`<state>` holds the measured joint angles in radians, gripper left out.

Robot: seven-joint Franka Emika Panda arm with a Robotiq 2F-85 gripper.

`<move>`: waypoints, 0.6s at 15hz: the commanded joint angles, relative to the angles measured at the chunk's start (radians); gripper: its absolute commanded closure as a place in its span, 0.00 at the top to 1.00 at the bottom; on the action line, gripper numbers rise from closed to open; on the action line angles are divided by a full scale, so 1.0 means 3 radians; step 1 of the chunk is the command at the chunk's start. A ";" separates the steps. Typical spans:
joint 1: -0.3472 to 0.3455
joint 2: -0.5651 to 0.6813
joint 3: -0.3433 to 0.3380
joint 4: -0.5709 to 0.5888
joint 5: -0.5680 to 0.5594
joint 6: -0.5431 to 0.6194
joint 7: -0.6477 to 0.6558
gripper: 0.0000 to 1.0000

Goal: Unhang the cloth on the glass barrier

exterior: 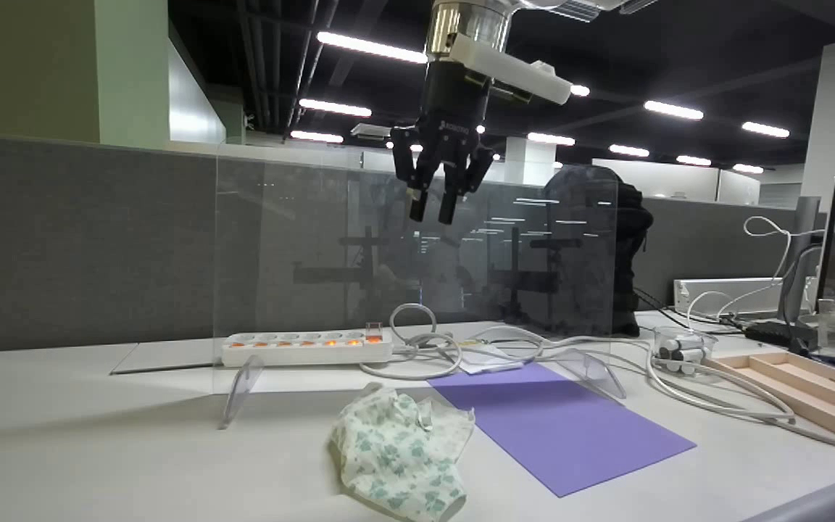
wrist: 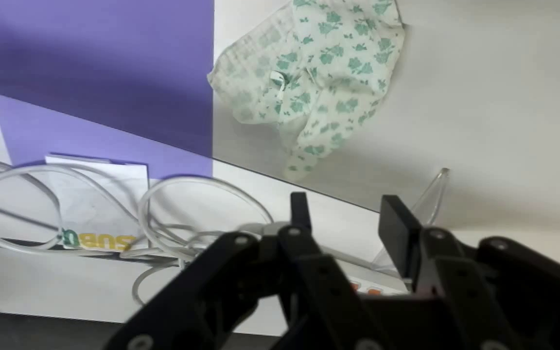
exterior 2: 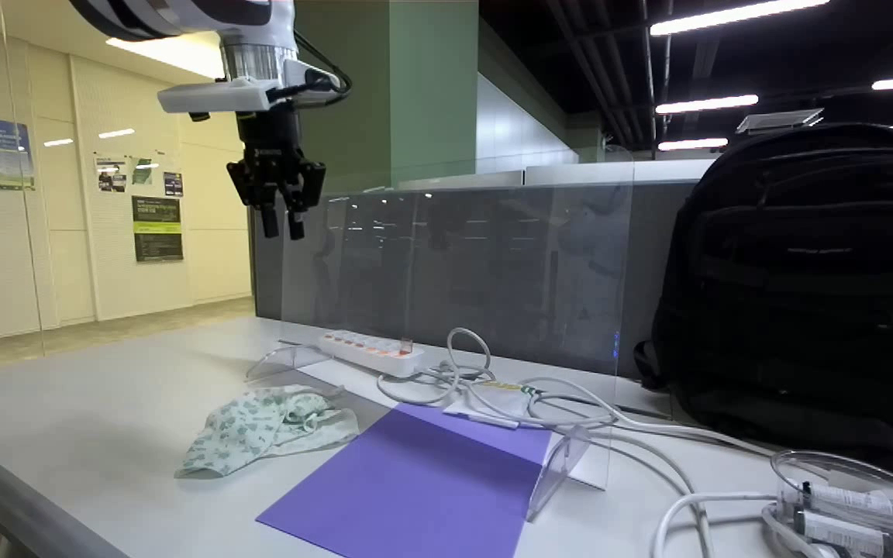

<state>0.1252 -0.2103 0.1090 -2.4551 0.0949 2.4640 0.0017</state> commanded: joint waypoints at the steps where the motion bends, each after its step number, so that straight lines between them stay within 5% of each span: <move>1: -0.0094 -0.0081 0.0089 -0.0055 -0.0260 -0.0010 0.0473 0.73; 5: -0.0136 -0.0091 0.0117 -0.0061 -0.0403 -0.0064 0.0721 0.99; 9: -0.0140 -0.0115 0.0101 -0.0073 -0.0371 -0.0152 0.0754 1.00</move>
<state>0.0925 -0.2138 0.1336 -2.4635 -0.0016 2.4505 0.1794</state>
